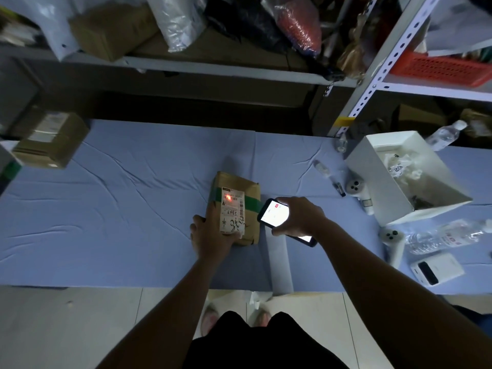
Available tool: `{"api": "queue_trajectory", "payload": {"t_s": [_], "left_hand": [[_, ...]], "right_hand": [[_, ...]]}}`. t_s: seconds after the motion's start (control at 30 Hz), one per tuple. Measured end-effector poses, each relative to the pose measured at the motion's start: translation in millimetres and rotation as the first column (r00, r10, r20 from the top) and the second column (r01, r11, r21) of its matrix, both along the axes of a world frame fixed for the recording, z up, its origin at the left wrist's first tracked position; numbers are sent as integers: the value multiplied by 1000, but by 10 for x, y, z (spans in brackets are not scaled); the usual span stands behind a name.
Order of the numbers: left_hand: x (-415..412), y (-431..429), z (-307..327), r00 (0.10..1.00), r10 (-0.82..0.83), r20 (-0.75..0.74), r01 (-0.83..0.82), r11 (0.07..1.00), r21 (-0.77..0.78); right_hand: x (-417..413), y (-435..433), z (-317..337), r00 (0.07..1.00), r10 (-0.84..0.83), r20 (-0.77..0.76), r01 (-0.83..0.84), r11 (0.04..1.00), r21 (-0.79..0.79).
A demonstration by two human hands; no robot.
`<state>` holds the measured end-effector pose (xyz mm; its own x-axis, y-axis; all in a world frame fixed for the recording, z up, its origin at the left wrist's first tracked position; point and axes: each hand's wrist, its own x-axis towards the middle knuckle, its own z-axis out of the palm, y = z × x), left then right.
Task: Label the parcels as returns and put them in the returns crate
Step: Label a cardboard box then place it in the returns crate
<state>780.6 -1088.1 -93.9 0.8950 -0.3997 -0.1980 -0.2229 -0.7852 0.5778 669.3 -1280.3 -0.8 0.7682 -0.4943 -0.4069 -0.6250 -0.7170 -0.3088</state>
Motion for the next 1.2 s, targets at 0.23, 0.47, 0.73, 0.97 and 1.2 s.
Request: {"api": "queue_trajectory", "payload": {"t_s": [0.23,0.47,0.73,0.97,1.2], "left_hand": [[-20,-36,-2,1000,10,19,-11,999,31],[-53,-60,19,999,17,27,-18,999,47],[-161,-141,81,996,19,92,-30,993,112],[-209,-233,132,994,46,100,-63,984,166],[-275,-360,150,990,42,137,-73,971,226]], "right_hand": [[-62,-87,15,999,-16,-29,15,1000,-7],[-187,-204,-67,998,-3,-69,3,1000,7],[-317,-343,-82,995,34,-94,-33,999,9],[-456,-461,-90,994,56,-90,-55,998,14],[-622,-666,-90,996,26,-83,-26,1000,2]]}}
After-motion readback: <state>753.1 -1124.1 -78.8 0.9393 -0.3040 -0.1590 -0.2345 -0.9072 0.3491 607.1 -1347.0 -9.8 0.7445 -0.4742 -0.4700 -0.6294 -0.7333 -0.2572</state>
